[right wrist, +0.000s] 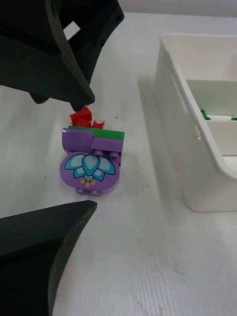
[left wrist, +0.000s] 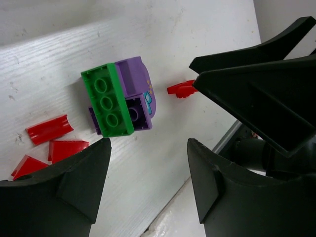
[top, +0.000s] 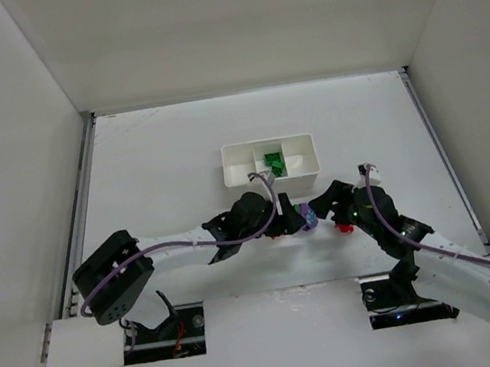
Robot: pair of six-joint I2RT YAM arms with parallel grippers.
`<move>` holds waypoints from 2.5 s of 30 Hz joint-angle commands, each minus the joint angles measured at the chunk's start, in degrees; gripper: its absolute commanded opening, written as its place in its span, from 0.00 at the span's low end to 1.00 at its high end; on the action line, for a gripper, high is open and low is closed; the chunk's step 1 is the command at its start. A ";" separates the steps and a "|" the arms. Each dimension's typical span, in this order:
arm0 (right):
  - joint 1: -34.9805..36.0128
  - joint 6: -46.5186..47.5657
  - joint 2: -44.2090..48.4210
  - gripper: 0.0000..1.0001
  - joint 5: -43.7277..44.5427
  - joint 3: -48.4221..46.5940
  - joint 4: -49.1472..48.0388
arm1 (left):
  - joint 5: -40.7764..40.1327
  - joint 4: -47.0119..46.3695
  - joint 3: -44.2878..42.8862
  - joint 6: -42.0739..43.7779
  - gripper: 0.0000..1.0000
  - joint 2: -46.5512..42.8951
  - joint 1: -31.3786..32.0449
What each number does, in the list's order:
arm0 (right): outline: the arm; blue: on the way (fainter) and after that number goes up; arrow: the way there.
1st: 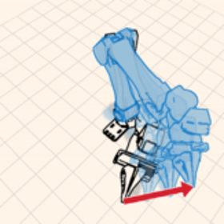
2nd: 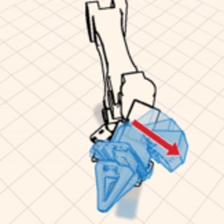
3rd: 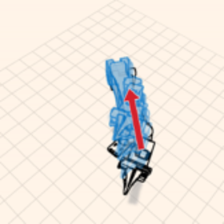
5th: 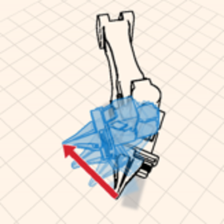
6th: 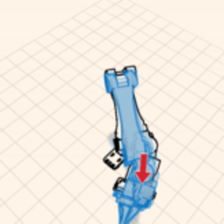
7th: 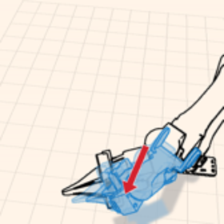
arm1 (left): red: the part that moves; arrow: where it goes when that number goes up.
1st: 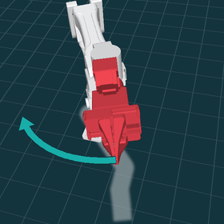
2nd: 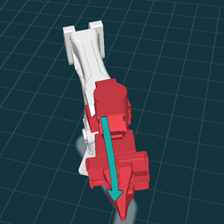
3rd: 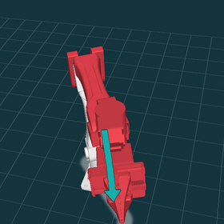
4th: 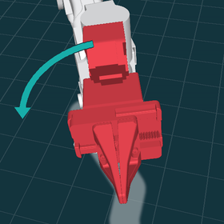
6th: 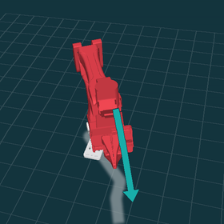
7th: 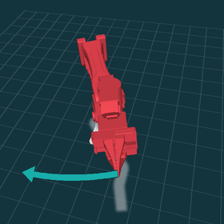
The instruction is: Sort the legos into containers by color
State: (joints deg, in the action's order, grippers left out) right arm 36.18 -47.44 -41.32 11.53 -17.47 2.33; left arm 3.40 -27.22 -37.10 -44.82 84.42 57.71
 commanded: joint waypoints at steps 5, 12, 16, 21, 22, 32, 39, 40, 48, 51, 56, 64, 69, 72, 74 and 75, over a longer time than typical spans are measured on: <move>-5.19 -1.87 4.40 0.89 -1.41 0.86 -2.50 | -6.65 2.97 -7.01 7.64 0.62 4.16 2.44; -7.67 -1.51 3.44 0.91 -5.64 0.51 -3.91 | -8.14 5.33 -9.92 10.27 0.62 7.51 2.89; -7.31 -1.60 2.83 0.91 -5.73 0.95 -4.79 | -10.42 6.13 -10.01 11.59 0.61 7.51 3.32; -7.31 -1.87 2.21 0.91 -5.73 1.48 -6.11 | -11.05 6.22 -10.80 12.82 0.55 9.00 3.94; -7.31 -1.87 2.12 0.91 -5.73 1.48 -6.11 | -11.05 6.22 -11.06 13.00 0.54 9.35 4.03; -5.56 -1.95 0.10 0.91 -5.73 1.39 -8.04 | -10.61 6.22 -12.03 13.00 0.54 11.55 3.85; -4.59 -1.95 -0.16 0.91 -5.47 1.39 -8.48 | -10.61 6.22 -12.56 13.18 0.56 12.26 3.94; -4.59 -1.87 -0.16 0.91 -5.47 1.39 -8.48 | -10.52 6.22 -12.56 13.18 0.58 12.26 3.85; -4.33 -1.87 0.98 0.91 -5.64 1.65 -9.01 | -10.17 5.34 -12.73 12.92 0.60 13.75 3.50; -4.33 -1.87 1.24 0.91 -5.64 1.74 -9.01 | -9.64 4.99 -12.64 12.65 0.60 14.01 3.33; -4.33 -1.87 0.98 0.91 -5.64 1.74 -9.01 | -9.55 4.46 -11.94 12.21 0.58 14.28 3.24; -4.24 -1.69 0.80 0.91 -5.47 1.74 -9.10 | -10.08 4.37 -11.24 12.21 0.37 11.82 3.32; -4.33 -1.34 0.89 0.91 -5.20 1.66 -8.74 | -11.22 4.20 -9.40 12.04 0.31 7.79 3.15; -4.41 -1.25 1.85 0.94 -6.25 1.22 -8.83 | -11.48 4.11 -7.29 11.51 0.29 3.48 2.36; -4.24 -1.08 3.17 0.96 -8.00 0.52 -9.79 | -11.40 4.11 -5.62 10.72 0.29 0.06 1.22; -4.24 -0.99 3.79 0.97 -9.32 -0.01 -10.84 | -11.31 4.11 -4.74 10.02 0.29 -1.79 0.61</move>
State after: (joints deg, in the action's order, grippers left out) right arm 31.27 -49.01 -39.51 5.02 -16.01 -3.79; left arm -6.74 -21.23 -43.35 -33.50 88.95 59.94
